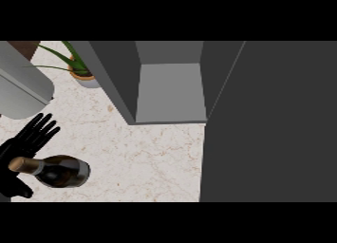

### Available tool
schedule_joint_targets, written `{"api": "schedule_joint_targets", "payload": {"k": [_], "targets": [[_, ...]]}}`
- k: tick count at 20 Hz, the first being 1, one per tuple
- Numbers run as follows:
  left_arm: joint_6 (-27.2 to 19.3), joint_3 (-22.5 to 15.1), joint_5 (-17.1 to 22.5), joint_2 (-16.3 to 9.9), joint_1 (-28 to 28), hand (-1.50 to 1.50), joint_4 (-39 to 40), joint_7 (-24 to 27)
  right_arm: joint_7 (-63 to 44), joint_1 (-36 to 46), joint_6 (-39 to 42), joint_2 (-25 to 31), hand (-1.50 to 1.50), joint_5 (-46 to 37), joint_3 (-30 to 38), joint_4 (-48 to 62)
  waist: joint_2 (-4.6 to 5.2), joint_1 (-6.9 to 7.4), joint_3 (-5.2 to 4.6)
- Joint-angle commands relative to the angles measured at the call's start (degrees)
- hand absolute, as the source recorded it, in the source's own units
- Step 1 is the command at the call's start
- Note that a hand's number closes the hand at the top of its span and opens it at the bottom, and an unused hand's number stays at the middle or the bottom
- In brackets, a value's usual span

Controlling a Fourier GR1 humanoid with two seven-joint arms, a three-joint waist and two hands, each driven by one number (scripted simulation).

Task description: Pick up the wine, place it into the cabinet and close the cabinet

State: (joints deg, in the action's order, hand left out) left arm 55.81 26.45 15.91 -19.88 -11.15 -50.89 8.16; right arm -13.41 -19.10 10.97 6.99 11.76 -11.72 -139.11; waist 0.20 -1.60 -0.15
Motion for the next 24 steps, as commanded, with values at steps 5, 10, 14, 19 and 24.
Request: {"api": "schedule_joint_targets", "payload": {"k": [5, 10, 14, 19, 24], "targets": [[6.3, -2.8, -5.5, 0.2, -1.0, -1.50, 10.8, 10.3, -4.1, -2.0, 0.3, 0.4, -1.50, 5.9, -0.1, -8.5, 0.13, -0.23, -0.14], [5.6, -5.4, -8.0, 1.9, -2.3, -1.50, 14.1, 12.6, -1.5, -3.3, 2.4, 1.1, -1.50, 7.3, 2.3, -7.4, 0.15, -0.86, -0.16], [7.2, -5.6, -8.4, 0.3, -2.4, -1.50, 17.4, 15.6, -1.6, -1.8, 1.1, -0.3, -1.50, 4.4, 0.4, -6.1, 0.22, -0.27, -0.20], [4.2, -5.4, -7.2, 2.7, -4.7, -1.50, 20.1, 16.0, -2.9, -3.0, 0.9, 0.0, -1.50, 4.8, 0.0, -7.7, 0.07, -0.29, -0.12], [5.8, -5.3, -6.1, 2.1, -7.7, -1.50, 23.2, 16.4, -0.9, -1.0, 2.7, 0.6, -1.50, 5.1, 1.3, -3.9, 0.28, -0.51, -0.16]]}}
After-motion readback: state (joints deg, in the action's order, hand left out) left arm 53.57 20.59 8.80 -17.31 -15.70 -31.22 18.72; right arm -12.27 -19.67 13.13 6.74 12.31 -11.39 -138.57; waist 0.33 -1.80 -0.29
